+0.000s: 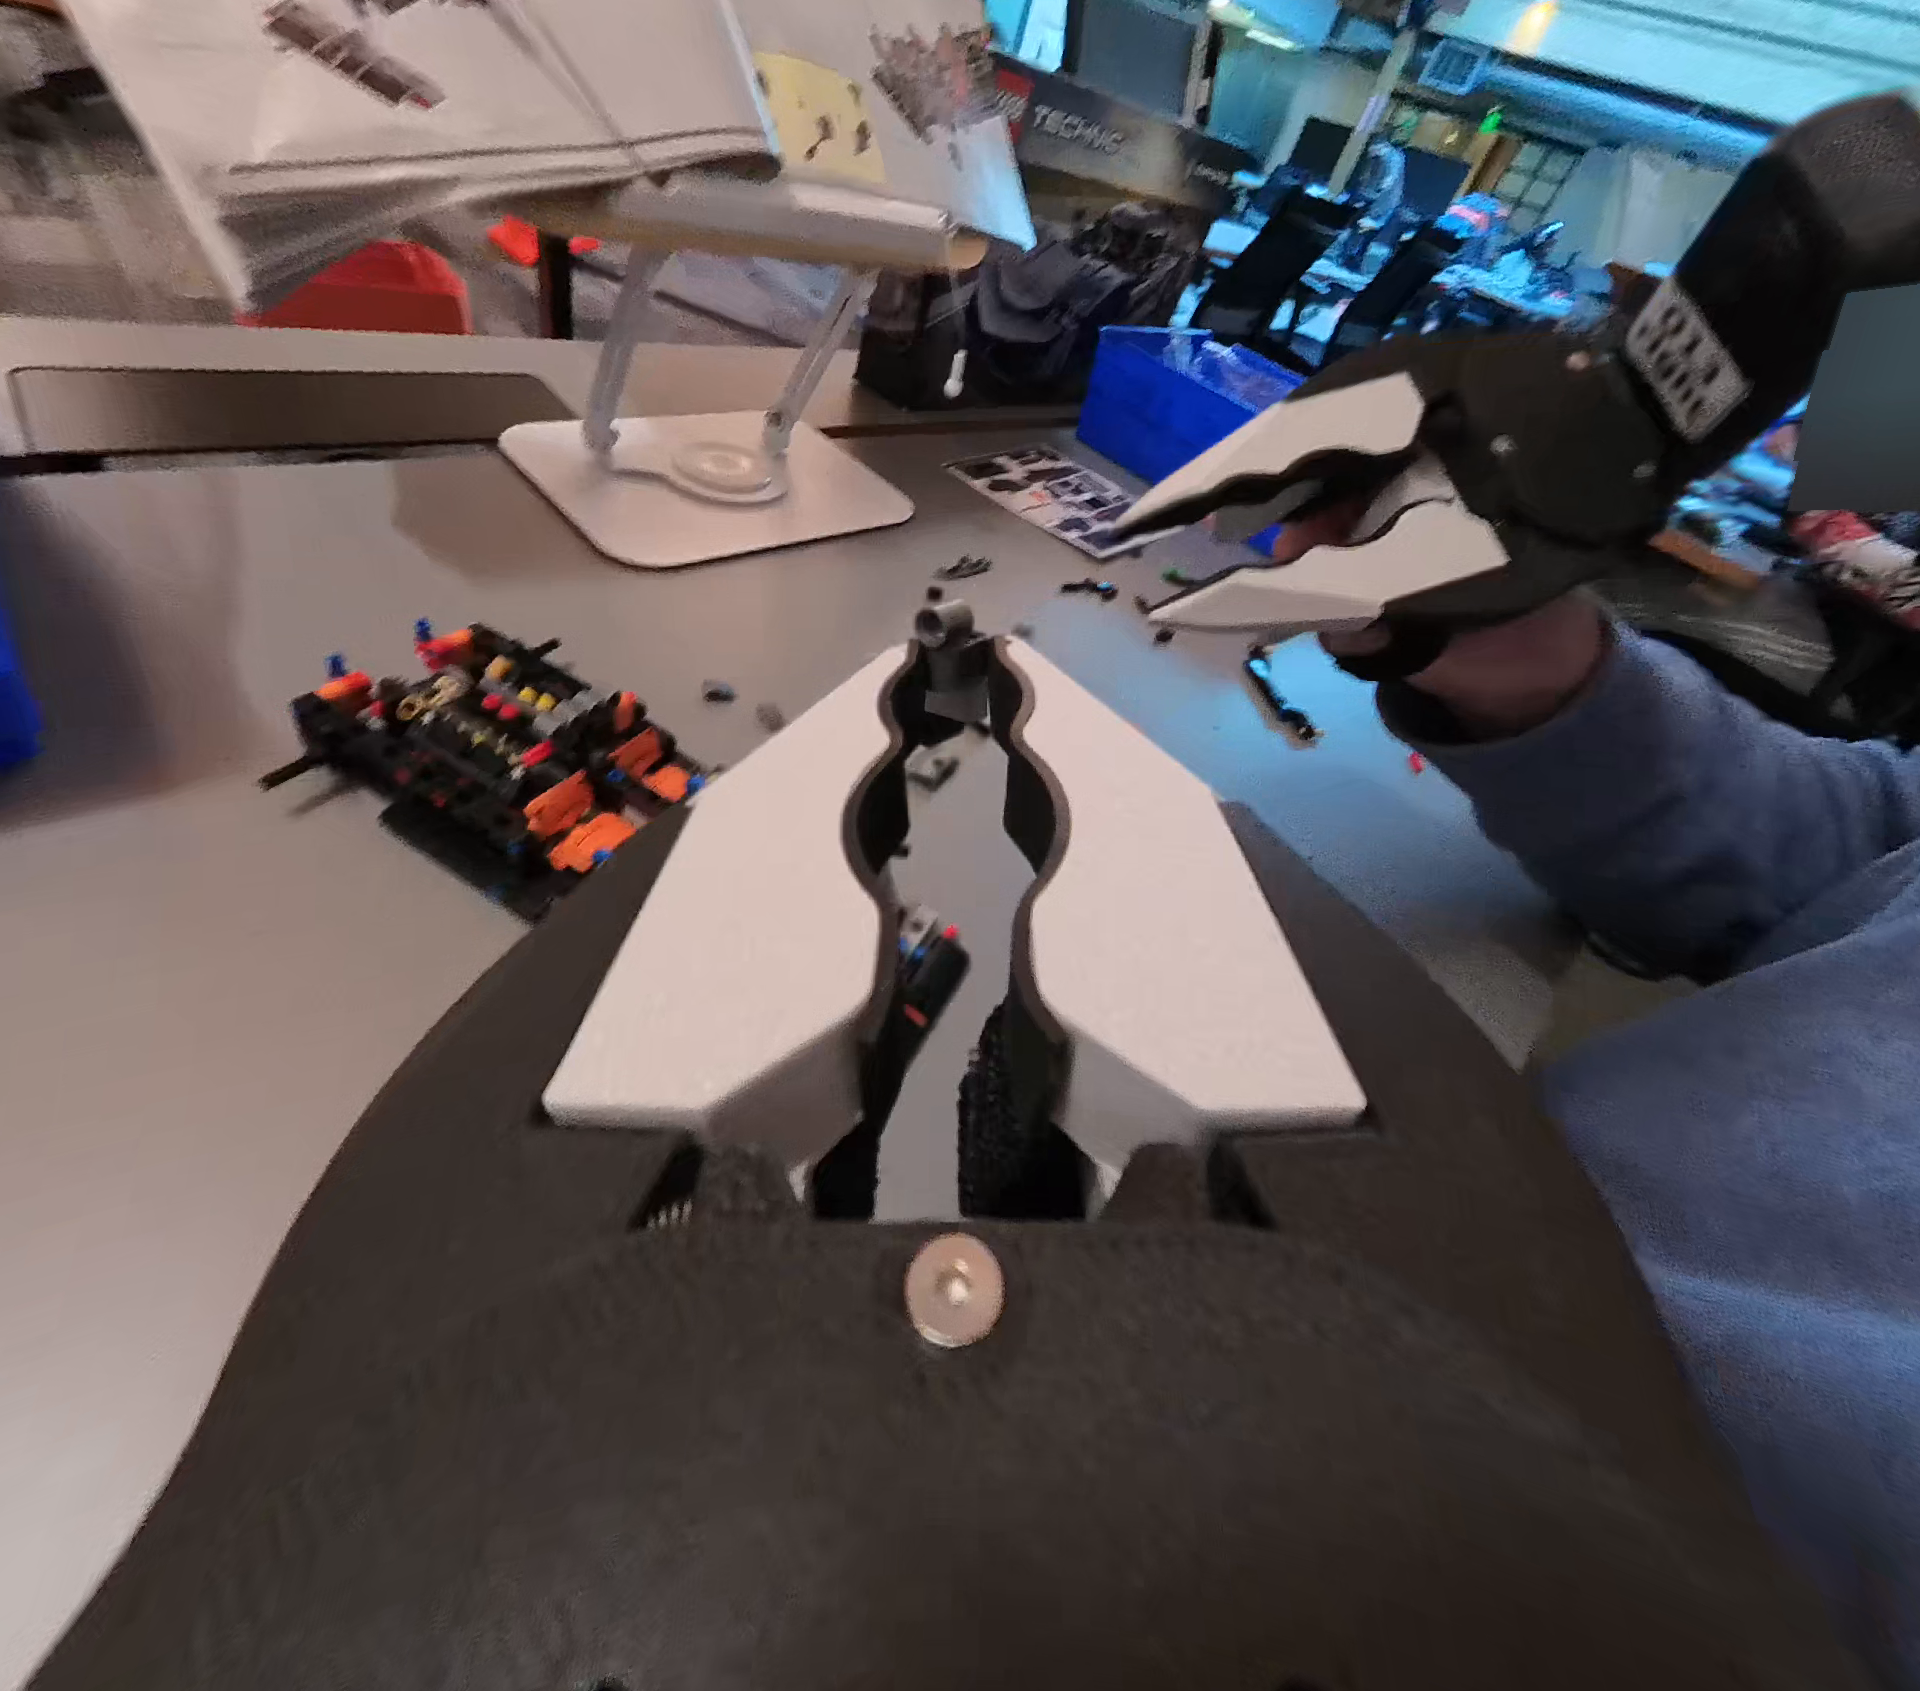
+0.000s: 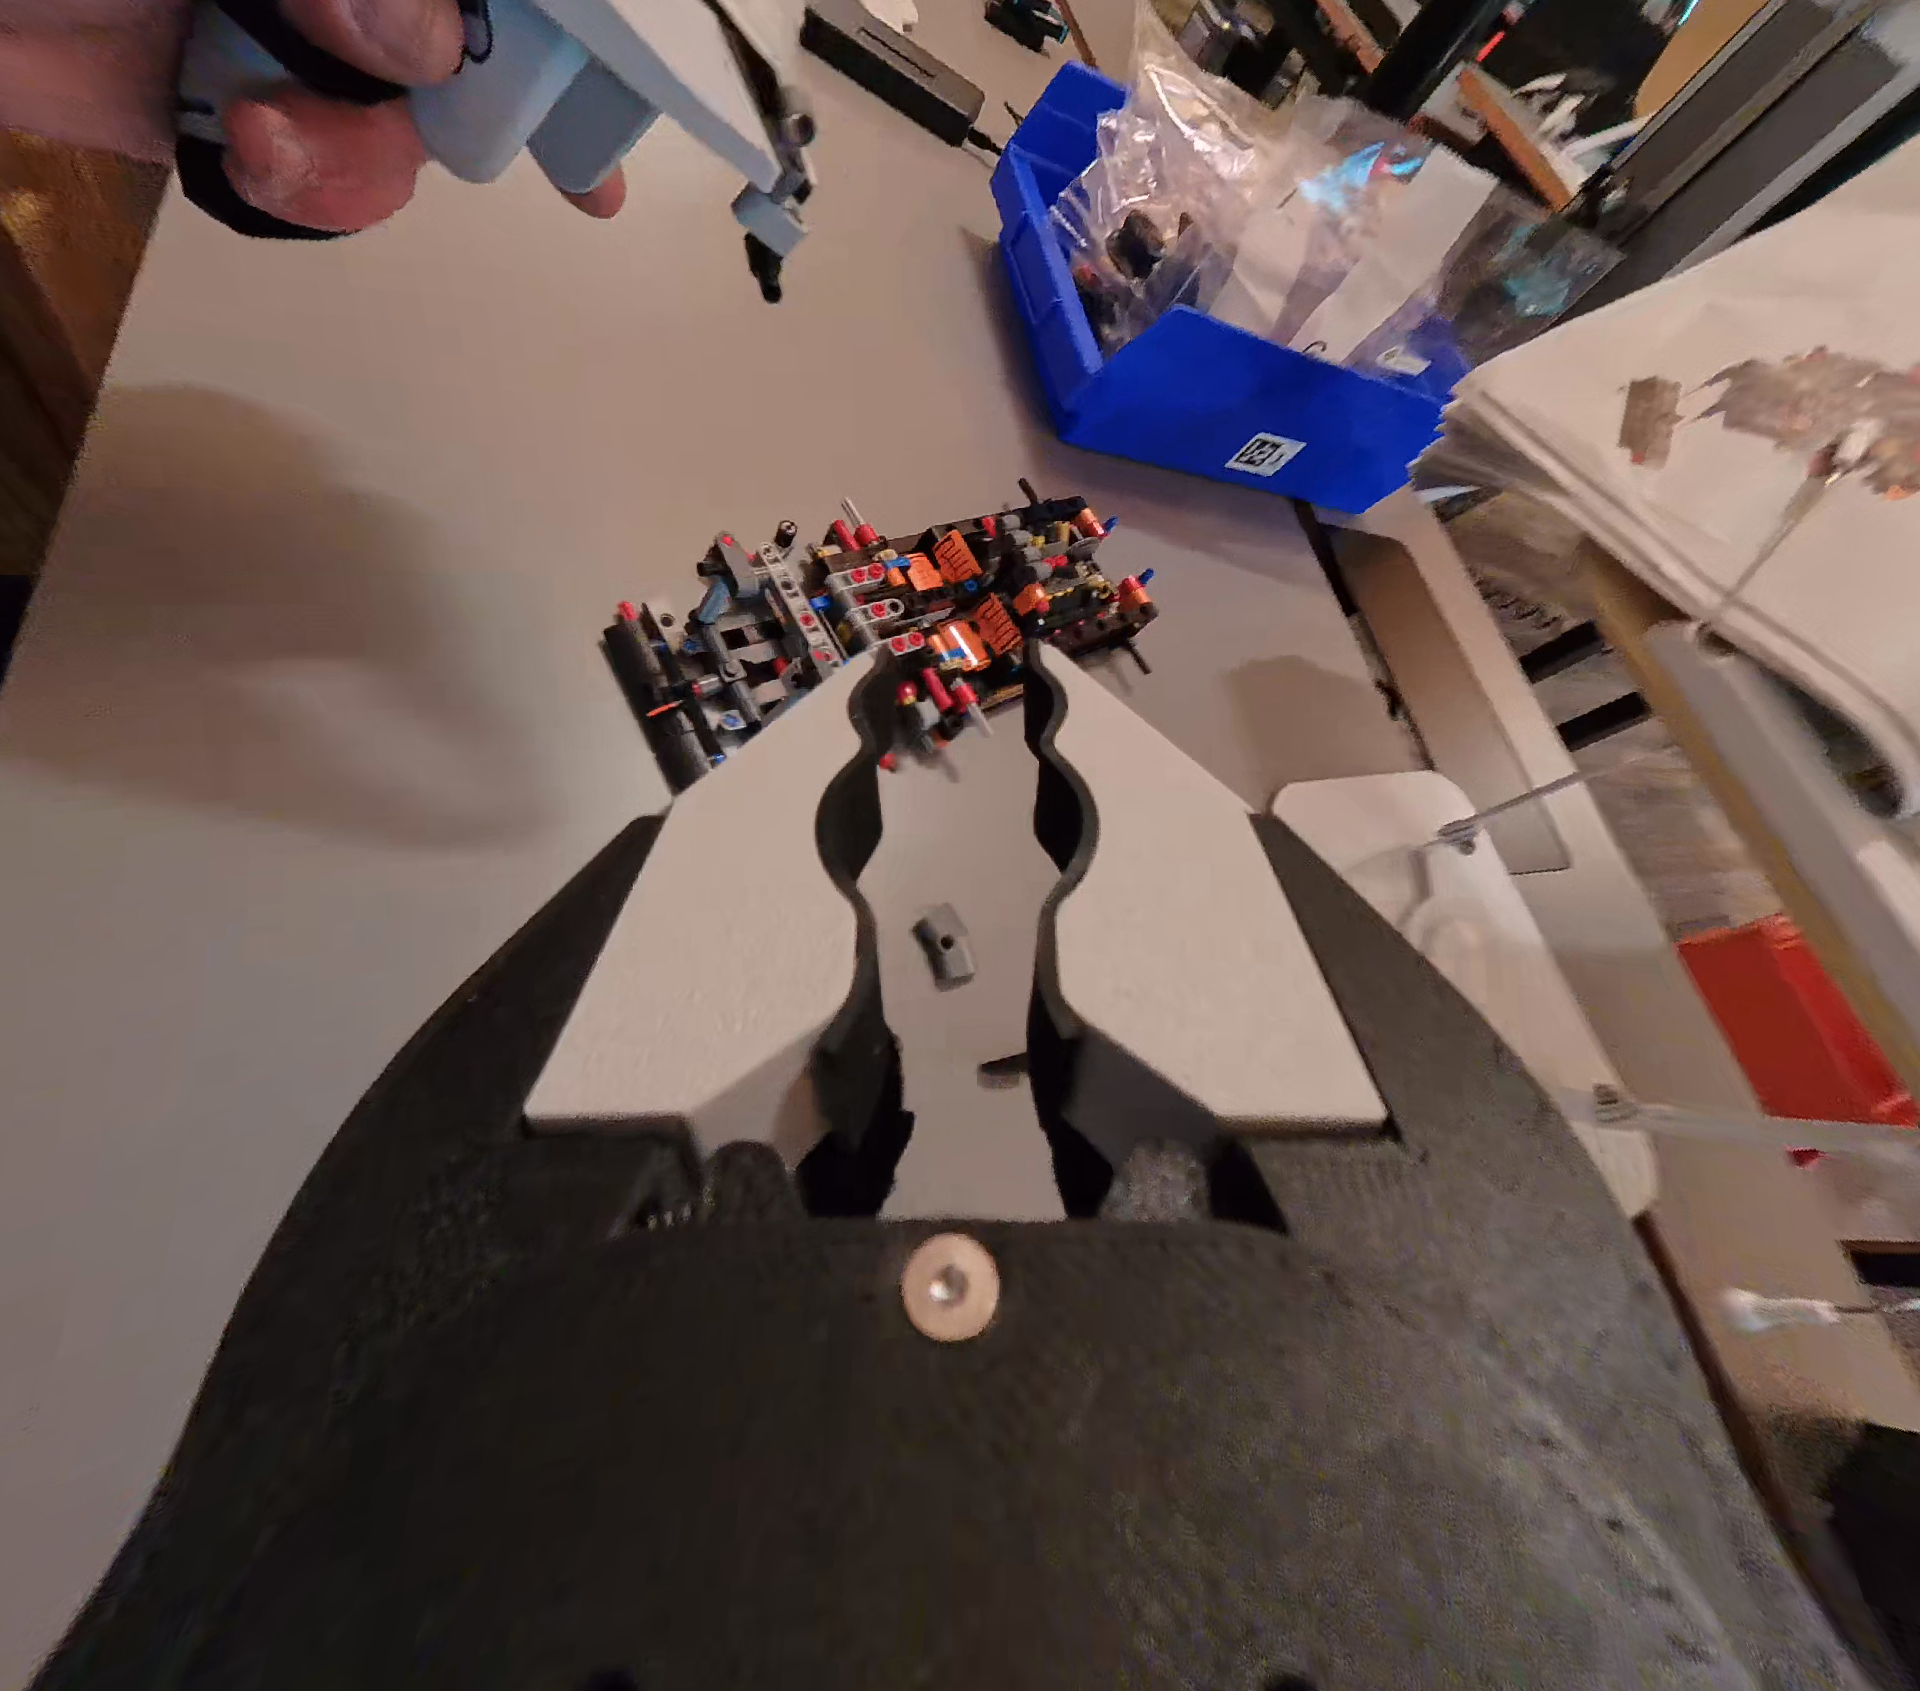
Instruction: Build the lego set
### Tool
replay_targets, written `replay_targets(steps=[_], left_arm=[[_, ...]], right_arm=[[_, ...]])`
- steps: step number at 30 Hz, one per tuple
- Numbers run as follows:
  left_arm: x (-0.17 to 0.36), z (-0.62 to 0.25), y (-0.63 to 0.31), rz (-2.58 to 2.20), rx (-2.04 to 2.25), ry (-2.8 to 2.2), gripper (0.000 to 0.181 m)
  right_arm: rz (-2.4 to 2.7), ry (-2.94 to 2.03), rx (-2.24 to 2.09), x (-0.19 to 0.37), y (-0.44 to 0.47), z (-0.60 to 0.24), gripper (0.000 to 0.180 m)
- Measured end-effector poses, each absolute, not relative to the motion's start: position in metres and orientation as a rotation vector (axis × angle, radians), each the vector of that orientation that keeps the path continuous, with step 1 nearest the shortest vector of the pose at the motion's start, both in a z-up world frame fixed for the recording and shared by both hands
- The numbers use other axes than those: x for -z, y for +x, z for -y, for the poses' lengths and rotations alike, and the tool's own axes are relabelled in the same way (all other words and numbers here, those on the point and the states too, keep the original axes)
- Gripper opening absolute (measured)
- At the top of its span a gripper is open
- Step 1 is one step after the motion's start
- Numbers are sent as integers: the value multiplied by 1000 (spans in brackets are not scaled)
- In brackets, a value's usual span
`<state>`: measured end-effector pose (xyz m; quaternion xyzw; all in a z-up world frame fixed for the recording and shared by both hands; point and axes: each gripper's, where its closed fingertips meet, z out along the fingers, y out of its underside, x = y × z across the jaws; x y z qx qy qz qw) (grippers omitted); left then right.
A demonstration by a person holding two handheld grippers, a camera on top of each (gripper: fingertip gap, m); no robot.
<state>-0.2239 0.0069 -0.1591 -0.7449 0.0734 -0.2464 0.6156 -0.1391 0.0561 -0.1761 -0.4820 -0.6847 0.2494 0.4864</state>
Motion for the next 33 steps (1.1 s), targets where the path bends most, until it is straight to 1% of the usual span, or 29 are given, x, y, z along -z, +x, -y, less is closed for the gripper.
replay_targets(steps=[8, 13, 18, 21, 24, 28, 31, 33], left_arm=[[216, 0, -241, -71, 507, -1818, 9], [241, 3, -254, 6, 522, -1837, 9], [256, 1, -258, 71, 636, -1826, 9], [264, 0, -262, 58, 606, -1883, 9], [282, -1, -269, 2, 481, -2029, 9], [290, -4, -265, -11, 536, -2076, 9], [290, -7, -267, -6, 558, -2081, 9], [290, -9, -265, 3, 584, -2080, 9]], right_arm=[[1733, -1392, -758, 223, -149, -58, 31], [1770, -1472, -829, 247, -159, -54, 31], [1789, -1495, -920, 254, -169, -46, 28], [1793, -1520, -909, 260, -170, -50, 26], [1796, -1548, -914, 268, -170, -52, 26], [1777, -1555, -876, 274, -170, -59, 25], [1730, -1581, -880, 274, -170, -63, 30], [1701, -1605, -869, 274, -170, -66, 39]])
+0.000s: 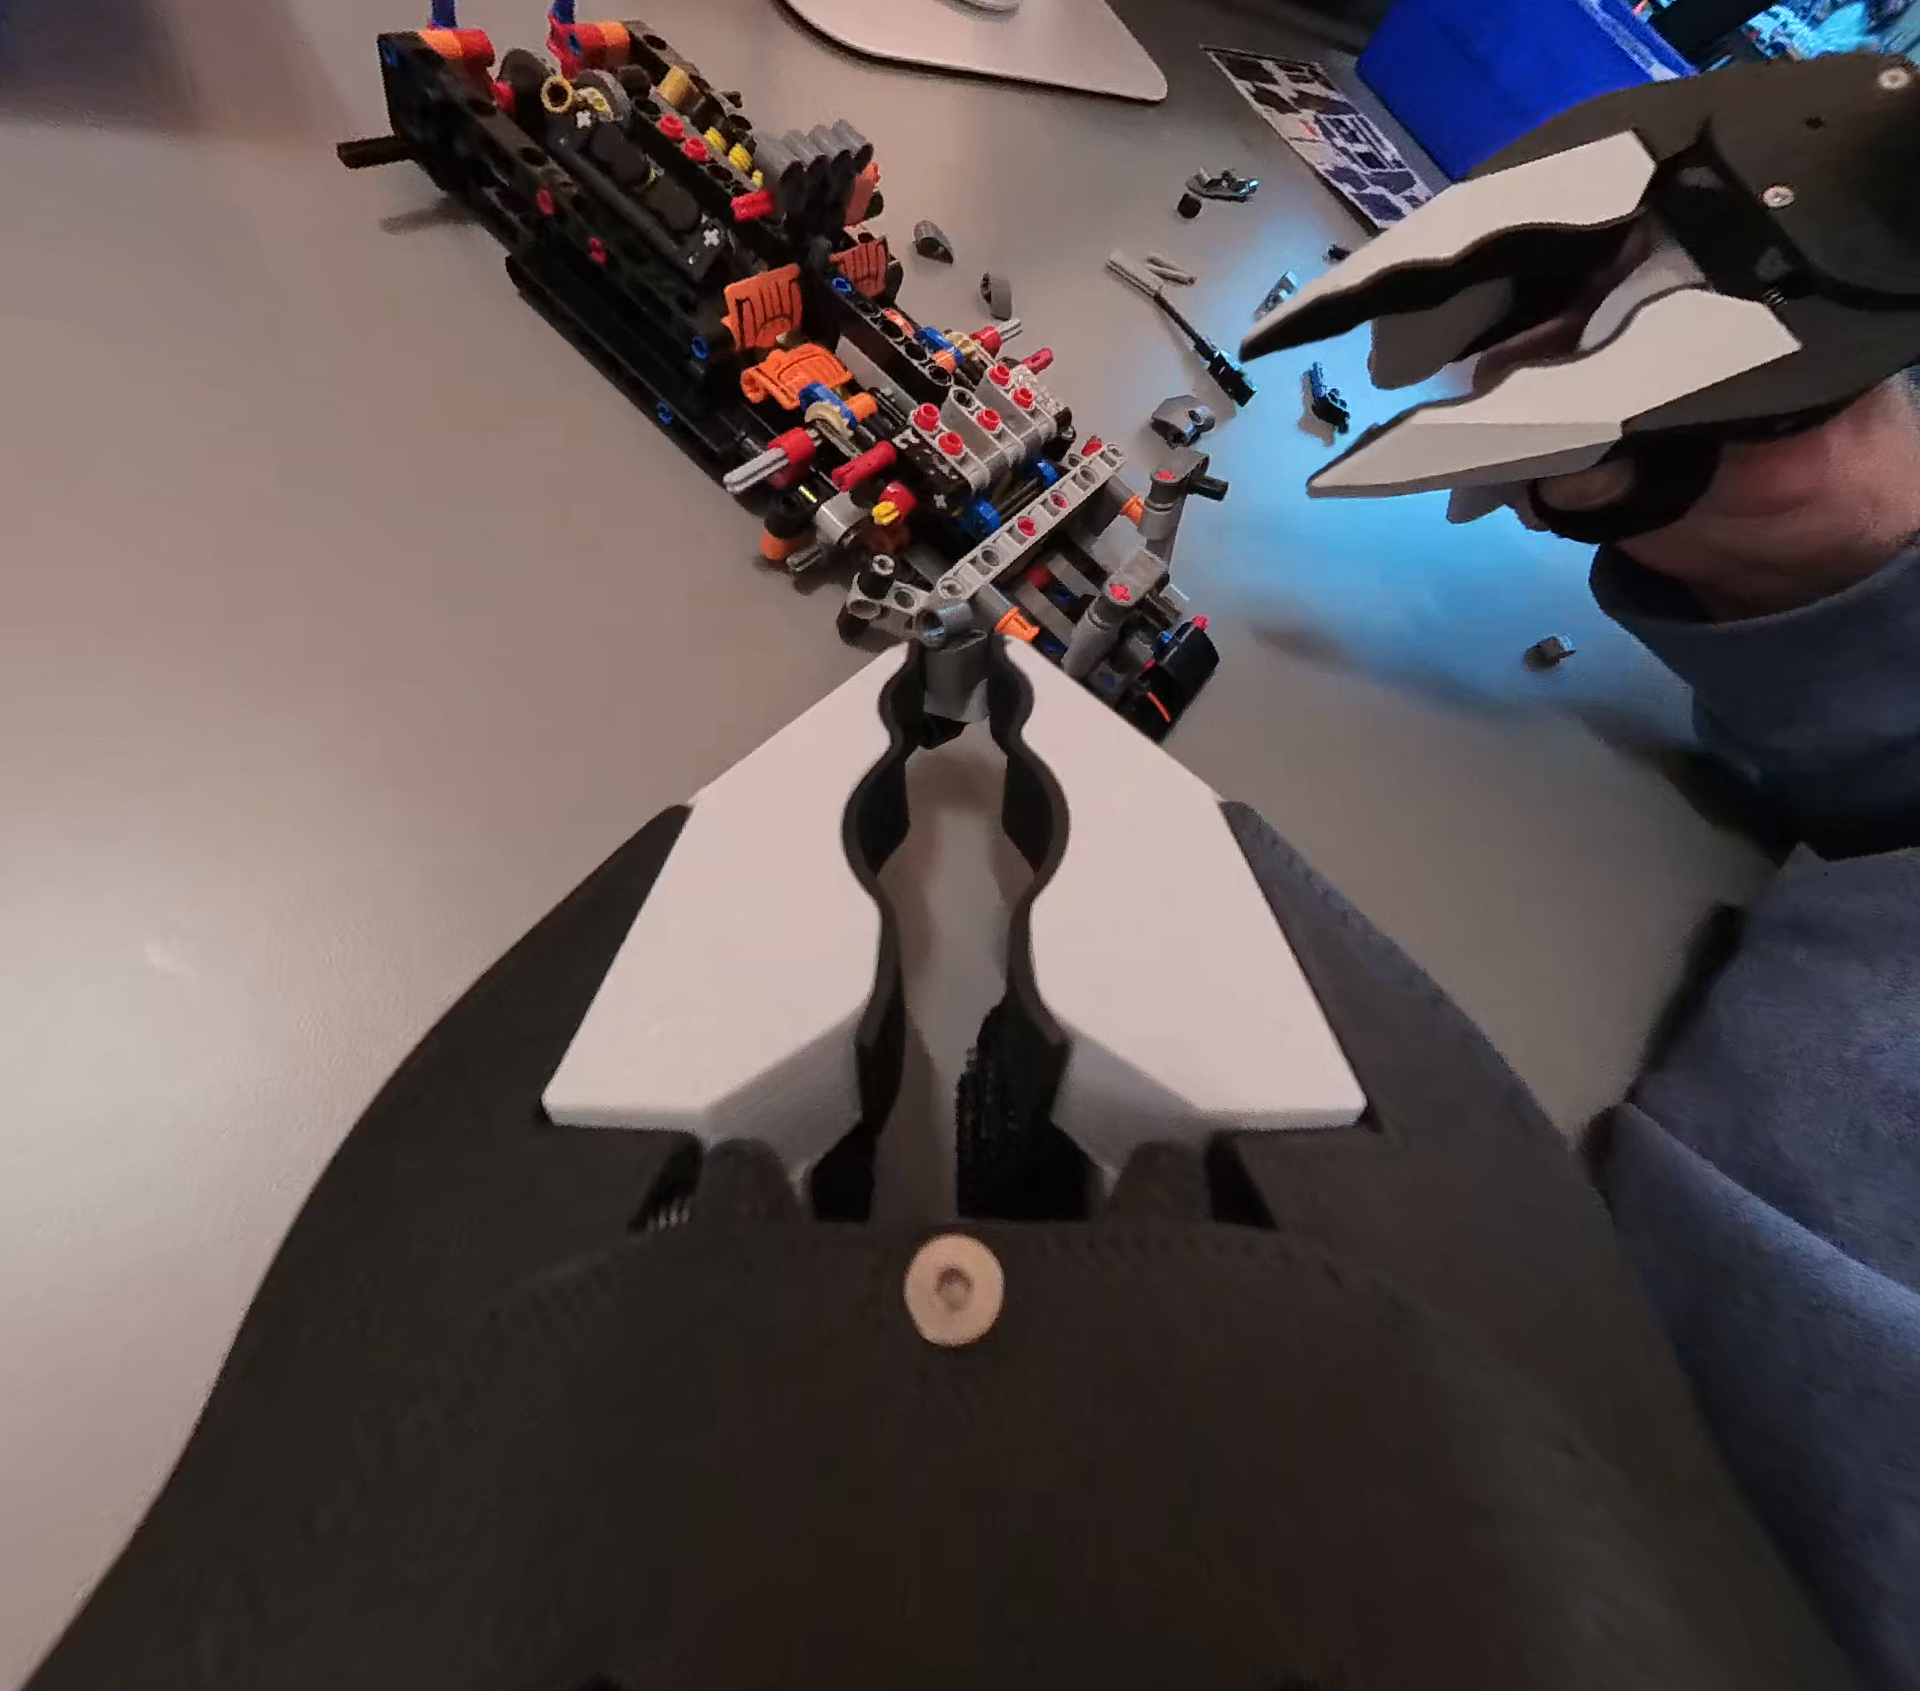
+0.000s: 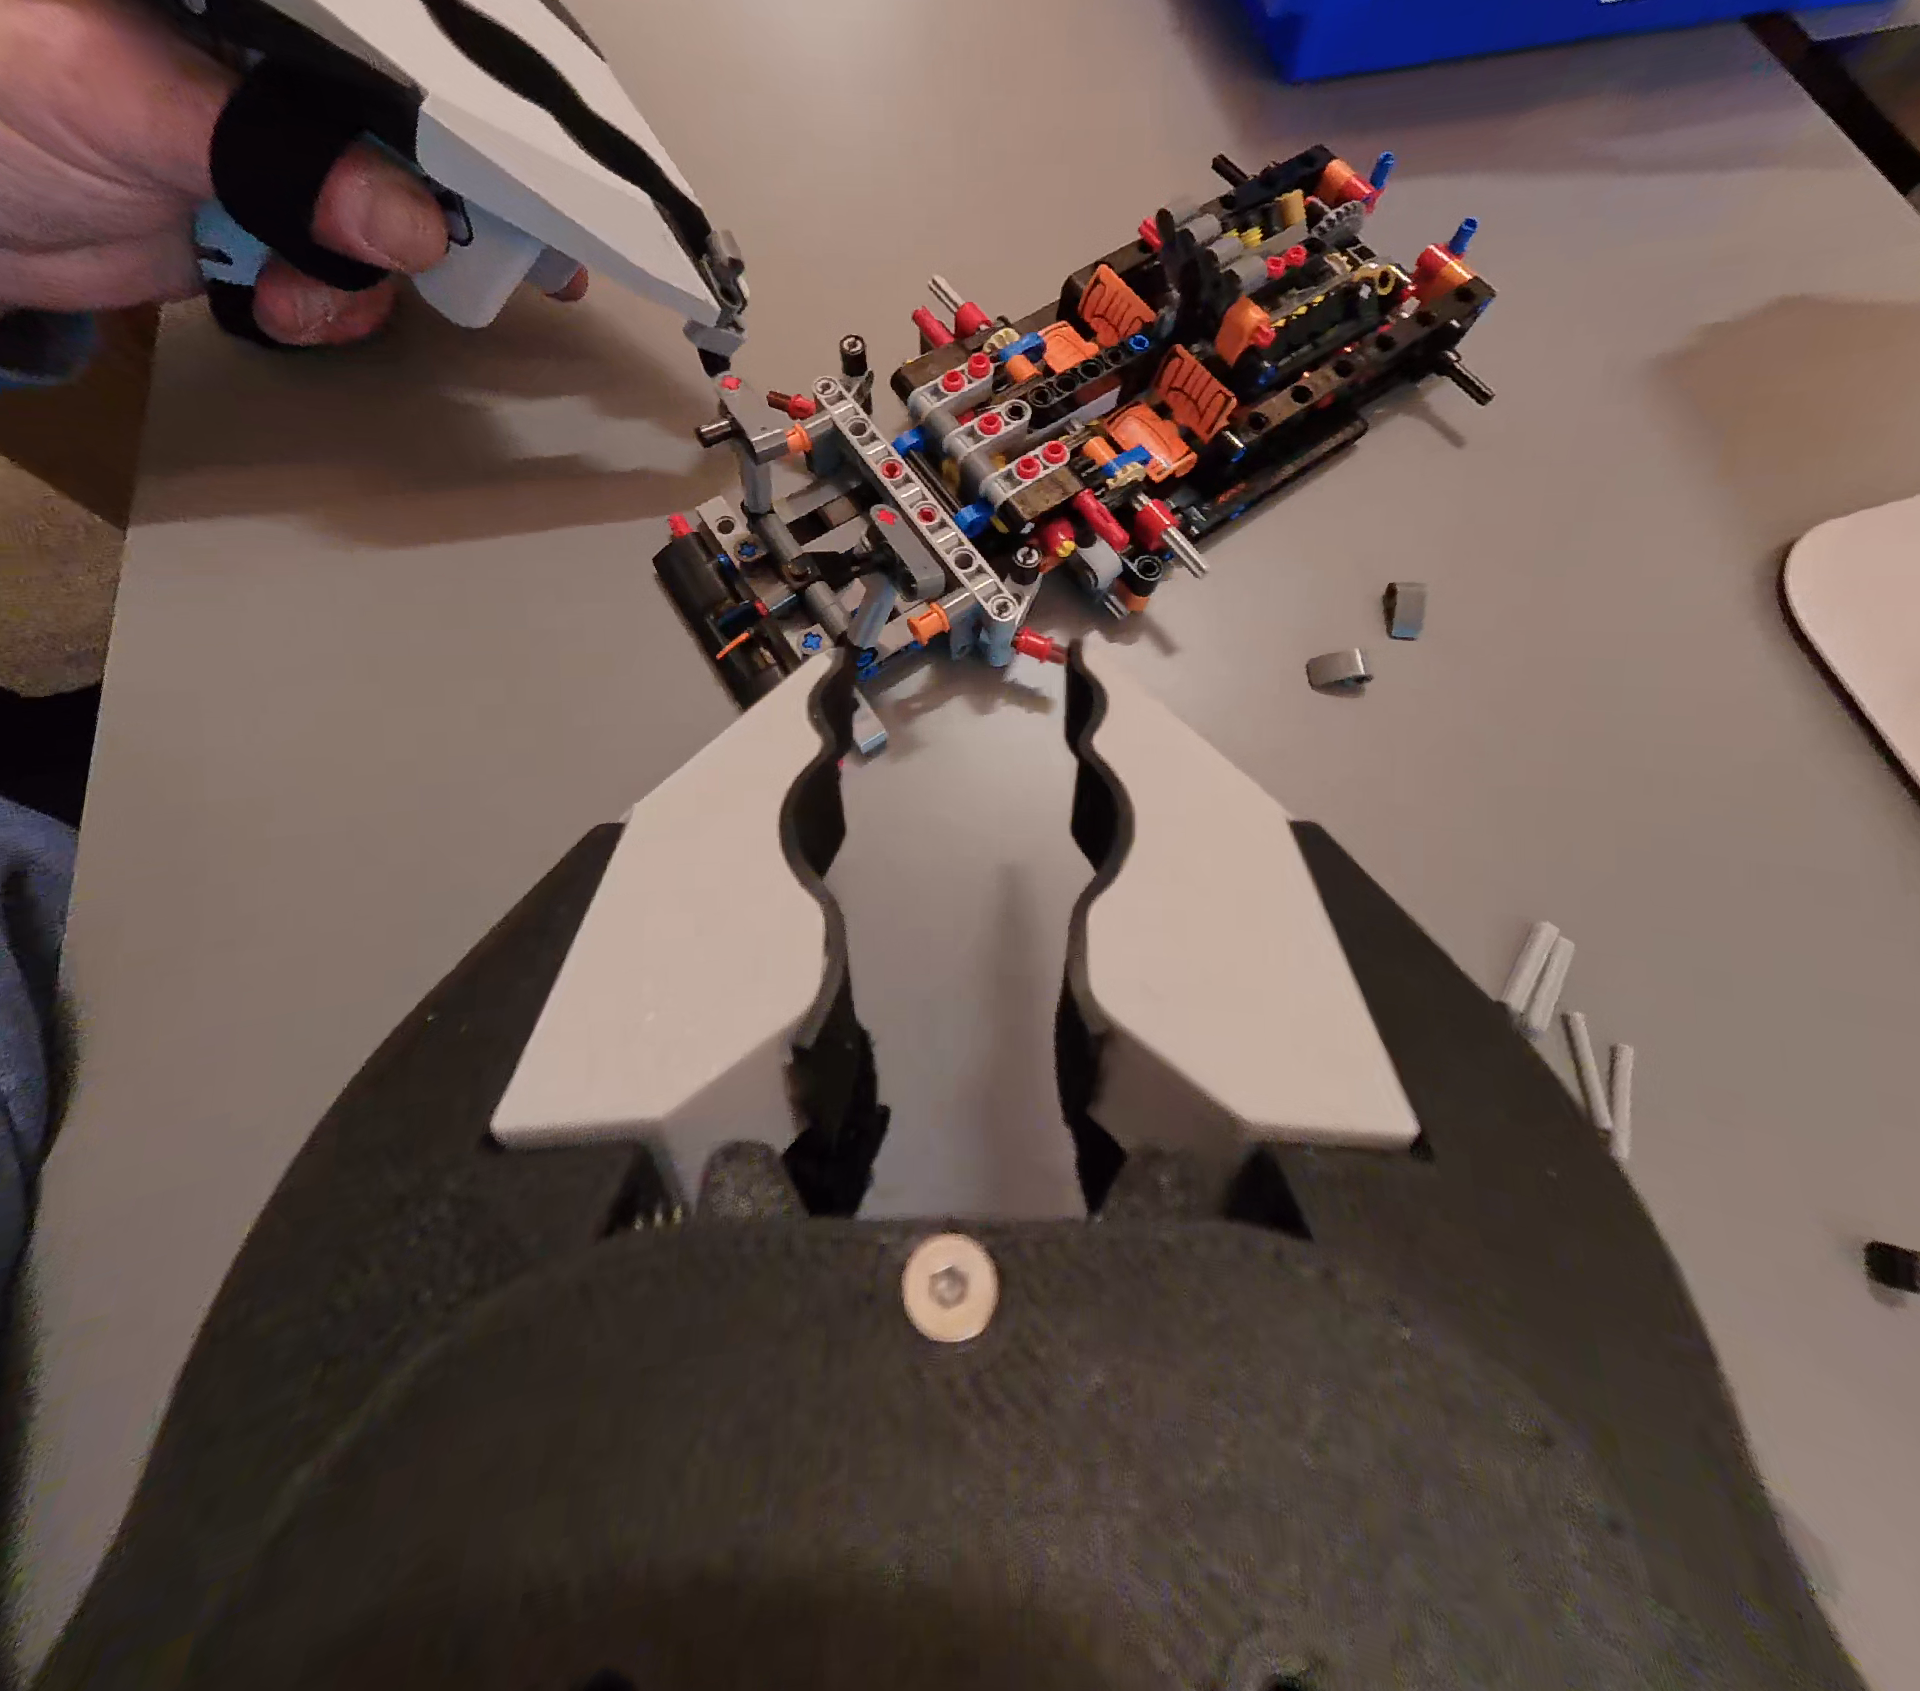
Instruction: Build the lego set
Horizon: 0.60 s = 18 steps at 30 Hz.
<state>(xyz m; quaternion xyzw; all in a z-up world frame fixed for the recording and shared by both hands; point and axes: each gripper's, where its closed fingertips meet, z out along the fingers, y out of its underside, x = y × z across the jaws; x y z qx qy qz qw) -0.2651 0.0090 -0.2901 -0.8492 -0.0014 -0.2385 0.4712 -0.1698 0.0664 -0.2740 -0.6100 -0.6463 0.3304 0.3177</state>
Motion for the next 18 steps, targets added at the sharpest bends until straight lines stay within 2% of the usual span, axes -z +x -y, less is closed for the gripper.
replay_targets(steps=[4, 11, 18], left_arm=[[290, -12, -257, 19, 646, -2076, 9], [297, -17, -244, 95, 699, -2108, 9], [300, -22, -229, 91, 741, -2133, 9]], right_arm=[[1669, -1624, -837, 271, -171, -64, 68], [1647, -1751, -845, 289, -171, -57, 76], [1653, -1775, -851, 295, -166, -60, 75]])
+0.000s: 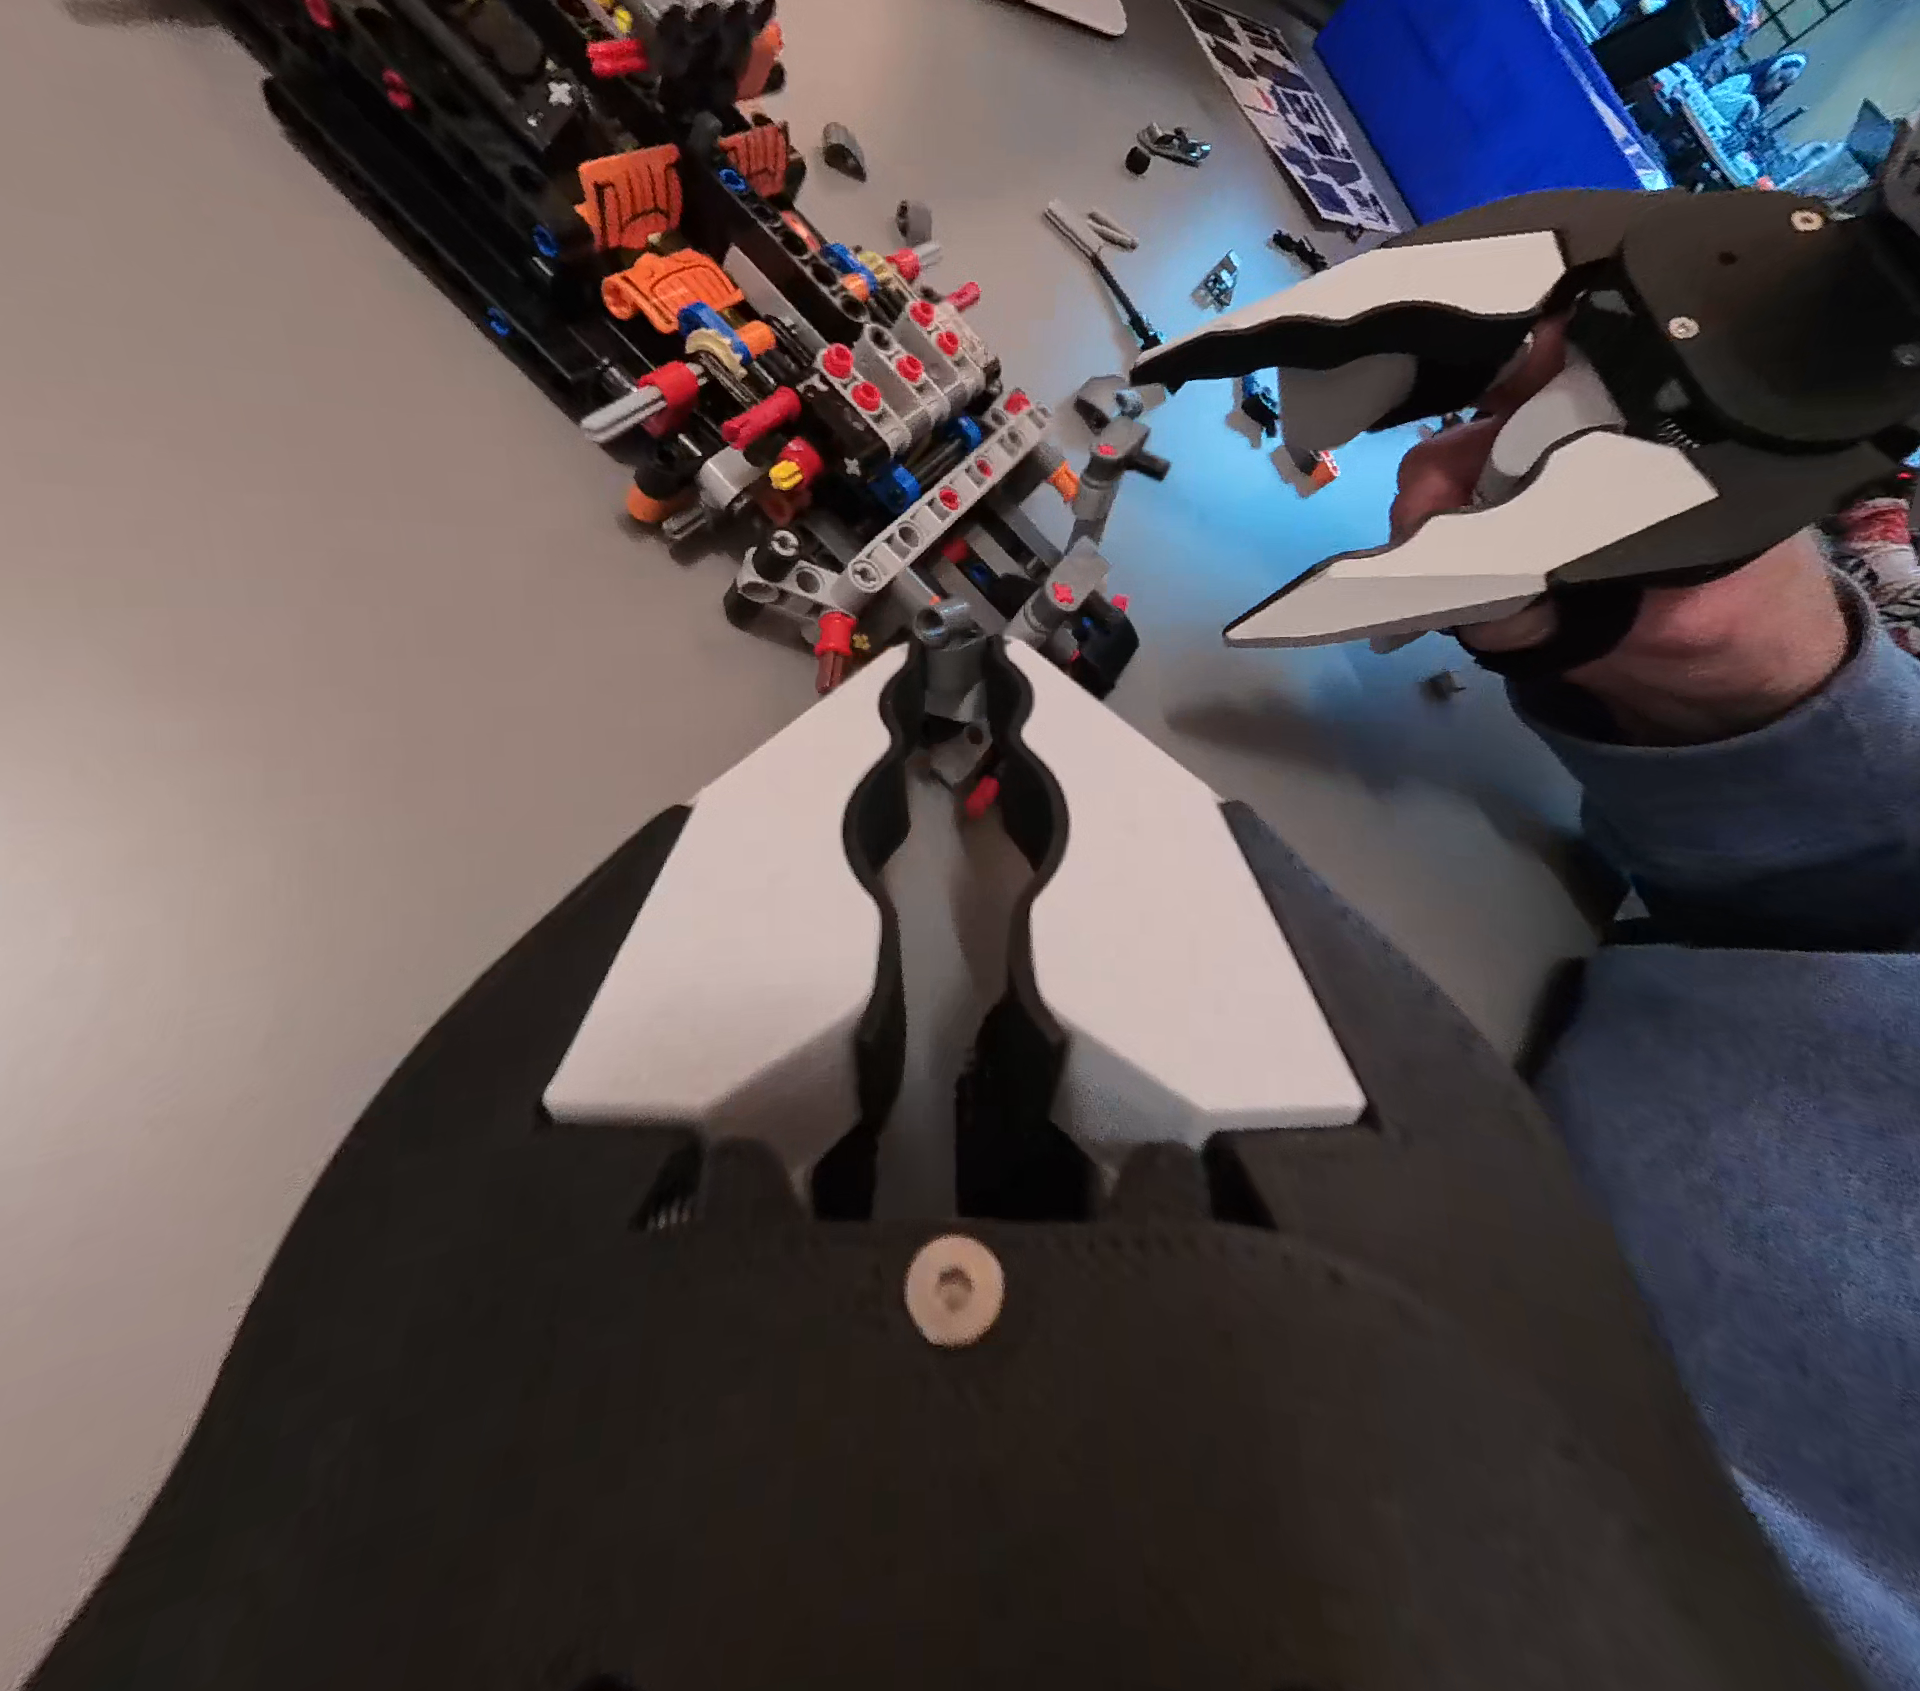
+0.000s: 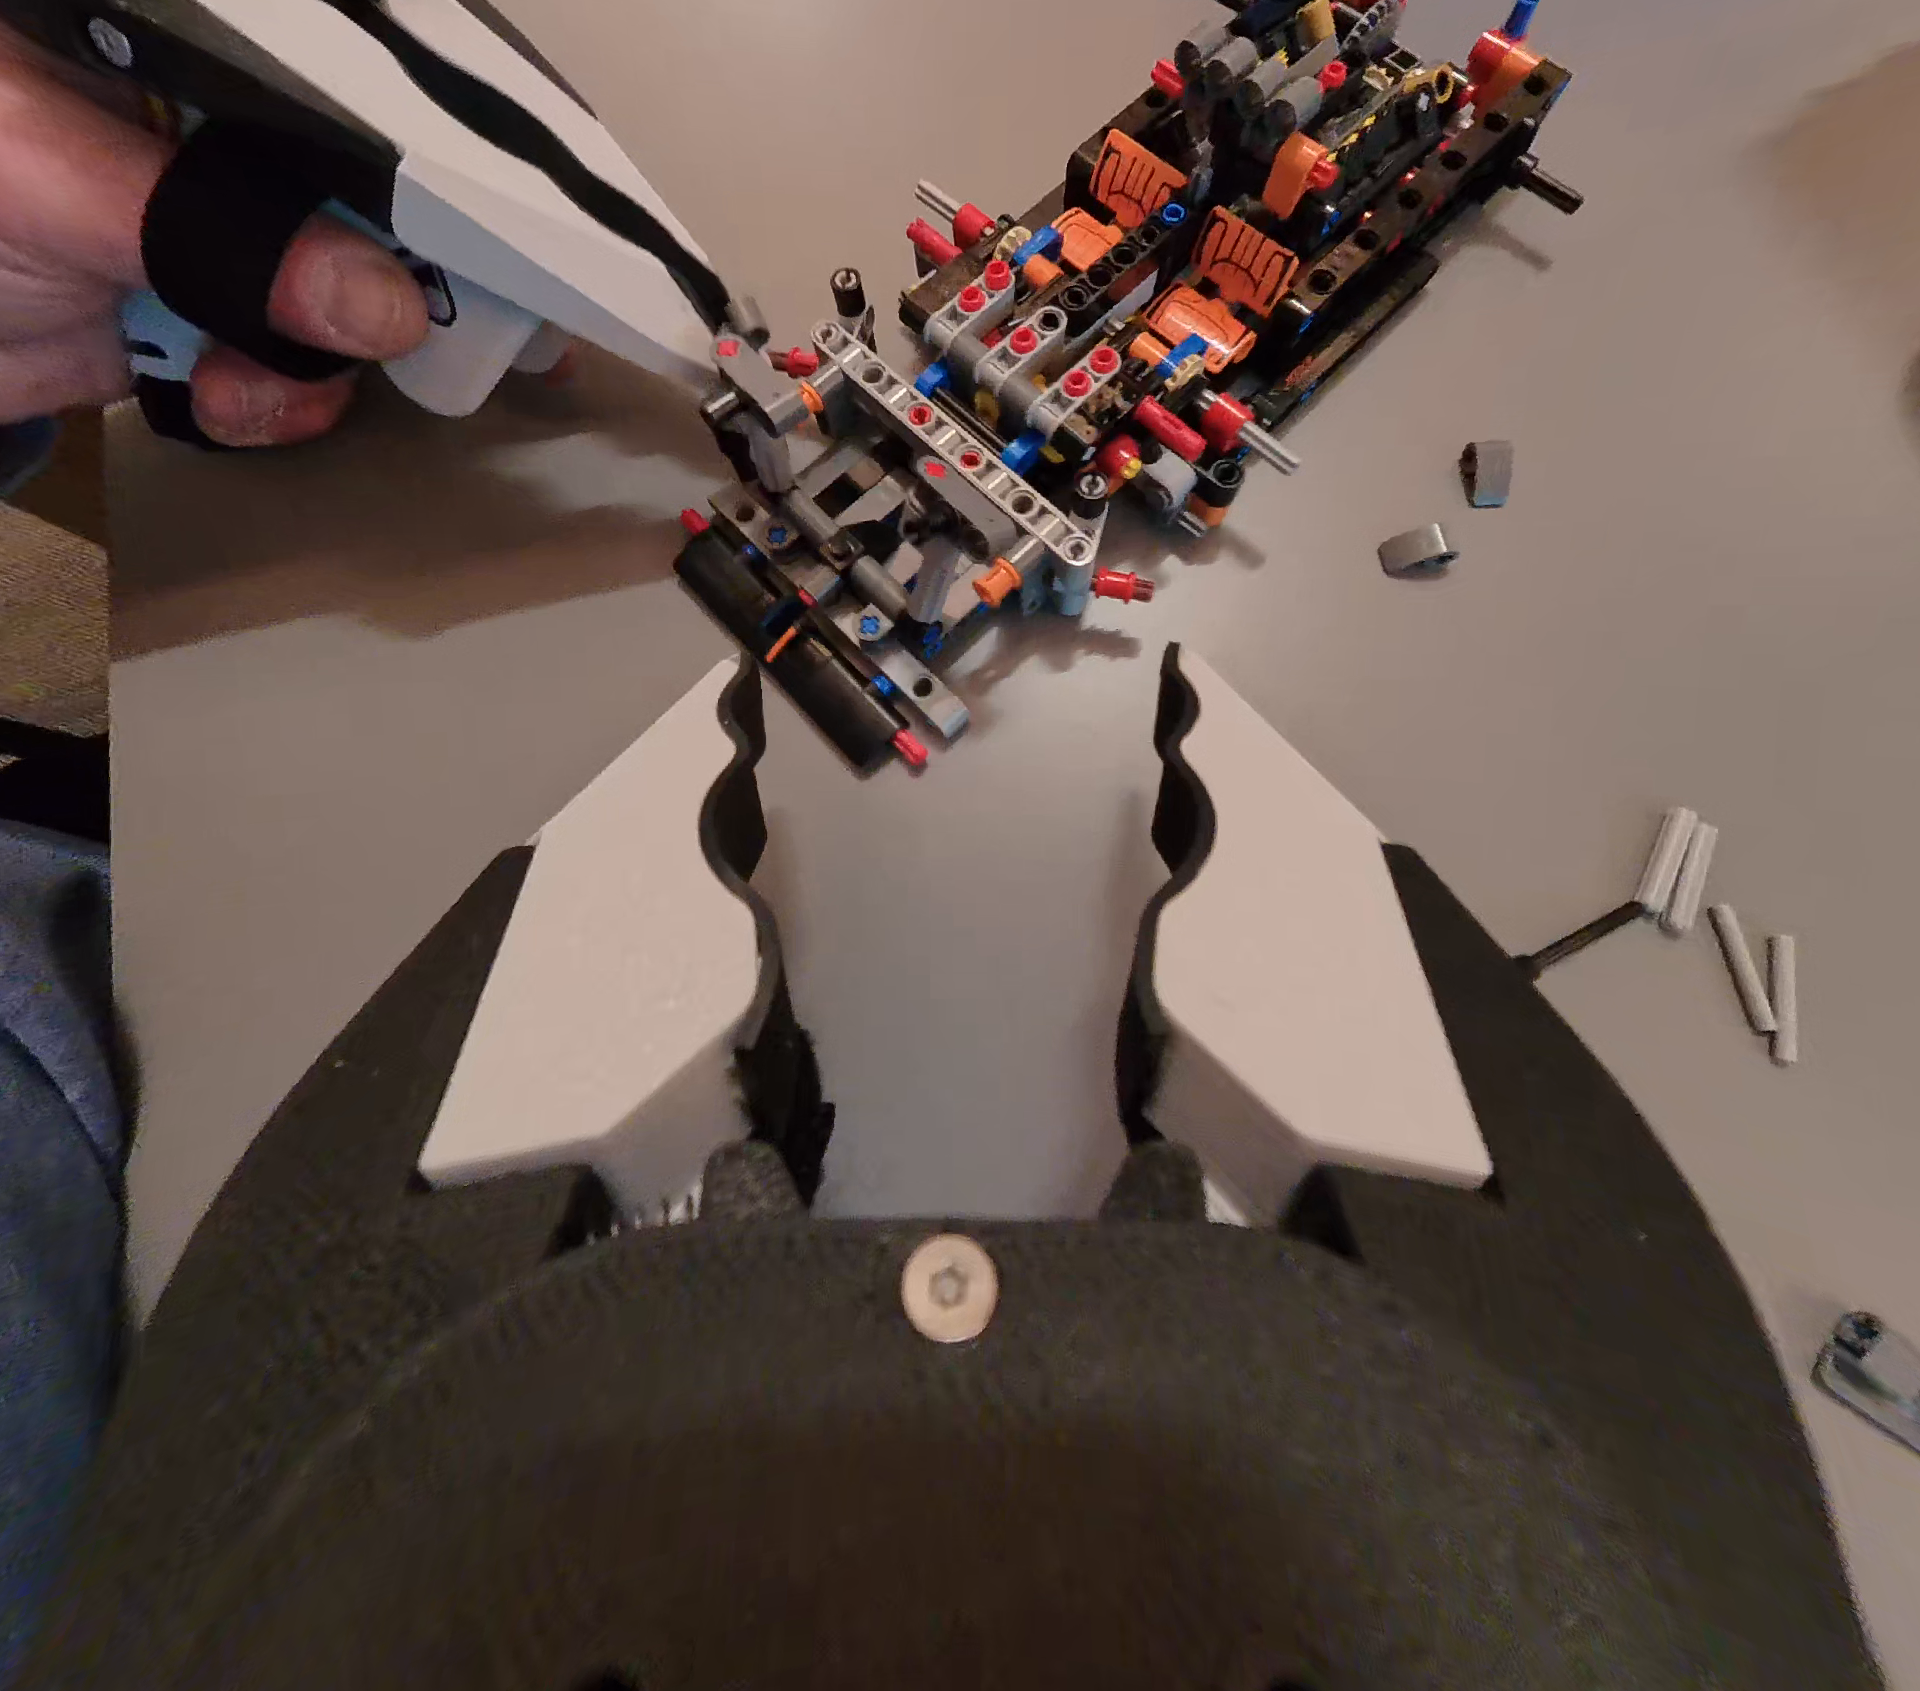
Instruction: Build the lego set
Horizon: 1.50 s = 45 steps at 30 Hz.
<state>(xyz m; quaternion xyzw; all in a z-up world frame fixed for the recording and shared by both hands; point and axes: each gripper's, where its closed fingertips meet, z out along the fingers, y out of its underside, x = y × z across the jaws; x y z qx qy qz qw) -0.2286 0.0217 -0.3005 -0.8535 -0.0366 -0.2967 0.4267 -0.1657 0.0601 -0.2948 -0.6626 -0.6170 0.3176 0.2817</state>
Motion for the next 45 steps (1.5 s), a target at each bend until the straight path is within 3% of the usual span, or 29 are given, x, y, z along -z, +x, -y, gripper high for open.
replay_targets(steps=[9, 18, 24, 31, 35, 40, 45], left_arm=[[283, -22, -205, 70, 817, -2018, 9], [255, 4, -217, 92, 815, -1817, 9], [245, 11, -218, 116, 889, -1735, 9], [236, 12, -221, 153, 1023, -1650, 8], [233, 12, -222, 153, 1055, -1623, 8], [229, 13, -217, 132, 1085, -1602, 8], [230, 15, -214, 122, 1096, -1610, 8]], right_arm=[[1579, -1776, -855, 281, -146, -81, 68], [1847, -1386, -984, 243, -163, -1, 14], [1833, -1488, -1156, 251, -196, 27, 30], [1776, -1552, -1206, 250, -214, 27, 13], [1767, -1598, -1189, 255, -214, 23, 18], [1758, -1584, -1260, 250, -214, 26, 3], [1756, -1580, -1295, 250, -210, 29, 2]])
